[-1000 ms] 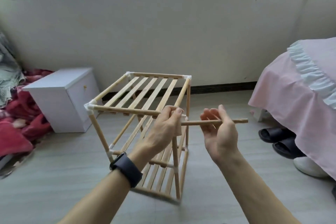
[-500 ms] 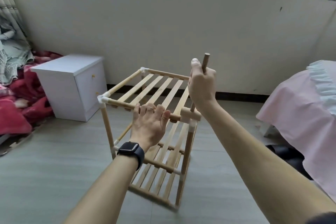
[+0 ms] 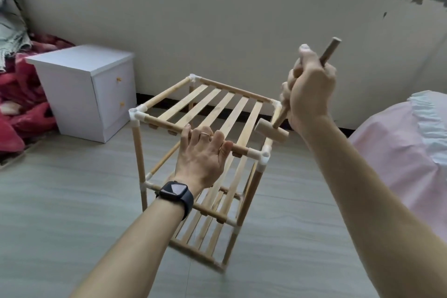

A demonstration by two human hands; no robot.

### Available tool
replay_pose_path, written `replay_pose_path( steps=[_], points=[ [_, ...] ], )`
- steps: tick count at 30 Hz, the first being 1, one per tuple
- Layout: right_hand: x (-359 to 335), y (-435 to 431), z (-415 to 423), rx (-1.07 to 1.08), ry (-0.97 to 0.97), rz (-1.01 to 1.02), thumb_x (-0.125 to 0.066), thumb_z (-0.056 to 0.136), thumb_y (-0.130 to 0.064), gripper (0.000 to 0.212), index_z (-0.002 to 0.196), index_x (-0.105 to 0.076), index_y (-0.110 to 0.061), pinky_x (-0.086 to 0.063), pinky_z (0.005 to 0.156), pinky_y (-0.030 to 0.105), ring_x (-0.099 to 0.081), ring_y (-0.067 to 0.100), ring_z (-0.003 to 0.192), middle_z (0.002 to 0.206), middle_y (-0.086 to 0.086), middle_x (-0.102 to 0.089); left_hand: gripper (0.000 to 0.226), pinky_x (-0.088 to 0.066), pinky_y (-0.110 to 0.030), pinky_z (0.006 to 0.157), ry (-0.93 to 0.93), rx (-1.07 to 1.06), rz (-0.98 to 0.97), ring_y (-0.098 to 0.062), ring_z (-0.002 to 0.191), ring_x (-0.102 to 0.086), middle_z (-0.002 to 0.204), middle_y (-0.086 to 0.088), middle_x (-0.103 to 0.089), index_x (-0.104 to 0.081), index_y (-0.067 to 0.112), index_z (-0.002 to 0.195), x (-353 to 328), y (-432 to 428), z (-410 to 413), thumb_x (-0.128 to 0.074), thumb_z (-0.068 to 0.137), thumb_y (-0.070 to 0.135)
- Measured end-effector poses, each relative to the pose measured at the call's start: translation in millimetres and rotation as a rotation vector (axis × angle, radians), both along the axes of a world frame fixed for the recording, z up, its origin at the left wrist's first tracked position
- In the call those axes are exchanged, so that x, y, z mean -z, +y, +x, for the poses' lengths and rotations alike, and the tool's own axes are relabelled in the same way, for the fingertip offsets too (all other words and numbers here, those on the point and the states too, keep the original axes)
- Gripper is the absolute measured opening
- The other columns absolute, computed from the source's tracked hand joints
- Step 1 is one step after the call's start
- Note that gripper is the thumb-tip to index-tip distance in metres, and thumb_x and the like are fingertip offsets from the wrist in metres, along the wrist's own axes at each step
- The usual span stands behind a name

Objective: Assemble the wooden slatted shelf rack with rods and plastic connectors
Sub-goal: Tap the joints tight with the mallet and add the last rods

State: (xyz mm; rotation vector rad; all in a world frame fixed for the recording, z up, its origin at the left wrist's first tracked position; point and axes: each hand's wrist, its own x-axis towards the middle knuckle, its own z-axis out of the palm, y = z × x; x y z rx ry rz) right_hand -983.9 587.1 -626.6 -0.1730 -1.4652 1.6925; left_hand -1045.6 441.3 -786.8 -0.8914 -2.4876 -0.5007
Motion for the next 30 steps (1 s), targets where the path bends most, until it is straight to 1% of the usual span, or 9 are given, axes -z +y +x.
replay_pose_path(
  steps=[4,8,10,12,14,17,21,26,30],
  points=[
    [24,-13,3,0.016,-0.083,0.145,-0.049,0.096,-0.028,0.044,0.056,-0.033,-0.021,-0.017,0.045,0.038,-0.024,0.016,0.045,0.050,0.000,-0.027,0.058,-0.011,-0.052,0.118,-0.011,-0.002,-0.008,-0.024,0.116,-0.045,0.114,-0.002,-0.049,-0.048,0.027,0.108,0,3,3,0.002,0.099,0.056],
    [10,-9,2,-0.021,0.034,-0.004,-0.052,0.095,-0.030,0.048,0.050,-0.033,-0.026,-0.017,0.042,0.030,-0.021,0.015,0.040,0.047,-0.002,-0.025,0.060,-0.009,-0.050,0.117,-0.011,0.002,-0.028,-0.023,0.116,-0.045,0.115,-0.001,-0.049,-0.048,0.029,0.110,0,2,2,0.003,0.099,0.058],
    [21,-12,7,0.021,-0.033,0.095,-0.051,0.091,-0.035,0.044,0.054,-0.032,-0.023,-0.019,0.047,0.041,-0.022,0.018,0.046,0.050,0.001,-0.024,0.062,-0.009,-0.050,0.116,-0.035,0.007,-0.055,-0.023,0.117,-0.044,0.117,-0.001,-0.049,-0.048,0.029,0.111,-2,2,4,0.004,0.098,0.059],
    [32,-17,10,0.017,-0.117,0.168,-0.051,0.093,-0.036,0.044,0.057,-0.030,-0.021,-0.020,0.051,0.045,-0.022,0.021,0.050,0.052,0.001,-0.025,0.063,-0.012,-0.049,0.116,-0.029,-0.003,-0.071,-0.023,0.118,-0.043,0.119,0.000,-0.048,-0.048,0.030,0.114,-4,5,6,0.005,0.097,0.060],
    [30,-14,17,-0.011,-0.113,0.084,-0.050,0.101,-0.028,0.050,0.055,-0.032,-0.021,-0.020,0.045,0.037,-0.023,0.017,0.044,0.049,0.000,-0.026,0.062,-0.018,-0.047,0.112,-0.033,0.014,-0.099,-0.021,0.115,-0.044,0.117,0.001,-0.049,-0.047,0.032,0.116,-5,0,7,0.003,0.096,0.062],
    [28,4,41,-0.049,0.023,-0.150,-0.048,0.104,-0.026,0.055,0.052,-0.034,-0.025,-0.018,0.040,0.023,-0.022,0.014,0.036,0.046,-0.005,-0.026,0.055,-0.027,-0.042,0.103,-0.002,0.086,-0.195,-0.019,0.112,-0.044,0.115,0.005,-0.052,-0.042,0.039,0.124,-12,-16,-5,-0.006,0.096,0.069],
    [68,32,85,0.014,0.062,-0.289,-0.050,0.101,-0.032,0.053,0.050,-0.035,-0.027,-0.025,0.037,0.021,-0.024,0.010,0.036,0.048,-0.008,-0.025,0.060,-0.039,-0.037,0.082,0.097,0.157,-0.279,-0.021,0.100,-0.049,0.093,0.005,-0.060,-0.049,0.037,0.128,-27,-20,-16,-0.014,0.091,0.070],
    [169,44,118,0.135,-0.346,-0.148,-0.051,0.105,-0.029,0.055,0.050,-0.045,-0.026,-0.028,0.041,0.026,-0.031,0.013,0.044,0.048,-0.006,-0.036,0.056,-0.036,-0.032,0.066,0.091,0.230,-0.256,-0.012,0.083,-0.040,0.070,0.015,-0.047,-0.061,0.040,0.112,-34,25,-4,-0.022,0.092,0.074],
    [239,52,132,0.148,-0.778,-0.024,-0.053,0.101,-0.046,0.050,0.057,-0.047,-0.024,-0.033,0.052,0.031,-0.040,0.006,0.043,0.047,-0.011,-0.044,0.049,-0.030,-0.027,0.052,0.046,0.166,-0.153,-0.009,0.066,-0.044,0.064,0.015,-0.045,-0.066,0.043,0.106,-38,82,23,-0.032,0.093,0.076]
  ],
)
